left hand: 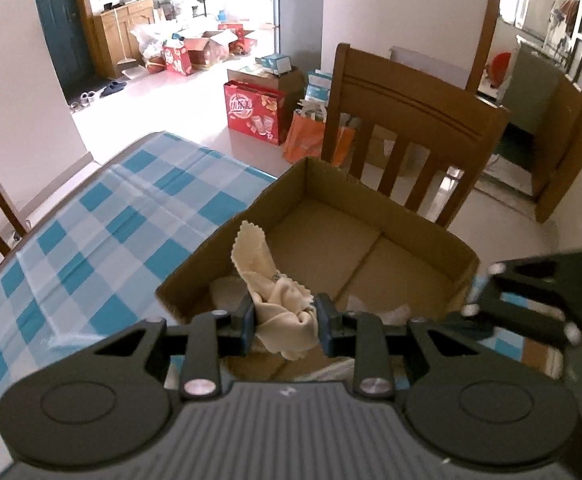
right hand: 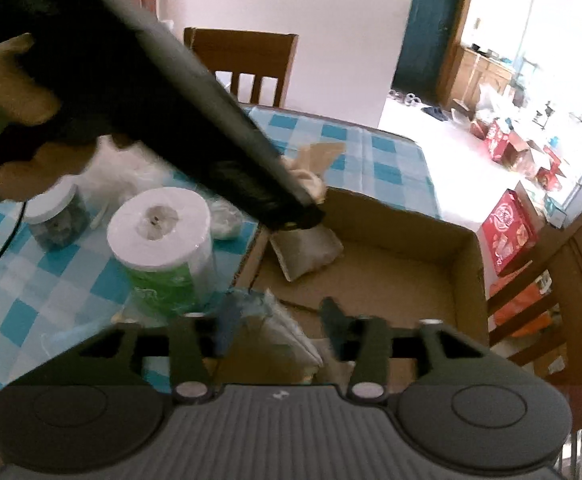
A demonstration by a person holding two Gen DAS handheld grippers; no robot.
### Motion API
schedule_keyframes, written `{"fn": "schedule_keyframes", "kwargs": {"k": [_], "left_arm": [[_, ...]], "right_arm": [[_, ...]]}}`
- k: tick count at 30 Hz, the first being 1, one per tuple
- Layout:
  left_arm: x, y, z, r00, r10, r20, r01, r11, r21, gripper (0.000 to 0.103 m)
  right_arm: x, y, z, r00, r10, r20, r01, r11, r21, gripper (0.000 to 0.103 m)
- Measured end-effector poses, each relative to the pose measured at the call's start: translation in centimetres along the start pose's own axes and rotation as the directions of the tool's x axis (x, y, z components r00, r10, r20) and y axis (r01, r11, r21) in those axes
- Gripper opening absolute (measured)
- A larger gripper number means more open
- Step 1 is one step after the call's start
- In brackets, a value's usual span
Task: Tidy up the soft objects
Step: 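Carry the cloth with the left tool while the right tool carries the pouch into the box, opening both, then withdraw both open tools from the box back over the table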
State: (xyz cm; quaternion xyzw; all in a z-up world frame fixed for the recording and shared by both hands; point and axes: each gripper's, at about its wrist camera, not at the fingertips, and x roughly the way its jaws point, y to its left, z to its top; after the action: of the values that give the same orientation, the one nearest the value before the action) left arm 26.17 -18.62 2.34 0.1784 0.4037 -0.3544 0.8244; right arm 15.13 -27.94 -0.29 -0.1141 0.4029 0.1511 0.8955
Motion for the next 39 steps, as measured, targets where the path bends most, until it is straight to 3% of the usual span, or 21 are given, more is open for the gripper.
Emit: {"fn": "schedule_keyframes", "kwargs": {"k": [1,4,7,10,13,22,30,39], "left_arm": [[0.6,-0.3,0.5,1.000,0.004,-0.004,-0.004,1.000,0.006,0.029],[2.3,-1.0,1.7,1.000,-0.002,-0.015,0.002,1.000,0.004,0.037],[3.7,-1.5,2.7,1.000,-0.025,-0.007,0.025,1.000,-0.014,0.102],[4.3,-2.0,3.0,0.999,-0.006,0.035,0.007,1.000,-0.024,0.102],[4.5,-2.4,3.3,1.000,-0.003,0.027,0.004,1.000,-0.024,0.102],[1.1,-1.6,2.0,0.998,-0.001,0.061,0.004,0.999,-0.052,0.102],[-3.4,0.9,-1.6,0.995,0.052,0.087,-0.040,0.990,-0.134,0.102],[-6.9,2.7,-7.6,0.991,0.113,0.065,-0.100,0.980,-0.174,0.102]], "right_arm": [[-0.1,-0.1,-0.3,1.000,0.000,0.006,0.000,1.000,0.003,0.080],[-0.7,-0.3,-1.2,1.000,-0.008,0.019,0.008,1.000,0.014,0.088],[-0.9,-0.6,-1.5,1.000,-0.020,0.015,0.019,0.999,0.033,0.089],[-1.1,-1.0,-1.7,0.999,-0.040,0.019,0.039,0.998,0.054,0.095],[-1.5,-0.8,-1.9,0.998,-0.052,0.035,0.049,0.996,0.070,0.103],[-1.6,0.6,-1.8,0.997,-0.071,0.018,0.070,0.996,0.063,0.103],[-2.0,2.1,-2.2,1.000,-0.016,0.021,0.013,0.993,0.122,0.103],[-1.7,5.6,-1.9,1.000,-0.008,0.003,0.008,0.998,0.064,0.103]]}}
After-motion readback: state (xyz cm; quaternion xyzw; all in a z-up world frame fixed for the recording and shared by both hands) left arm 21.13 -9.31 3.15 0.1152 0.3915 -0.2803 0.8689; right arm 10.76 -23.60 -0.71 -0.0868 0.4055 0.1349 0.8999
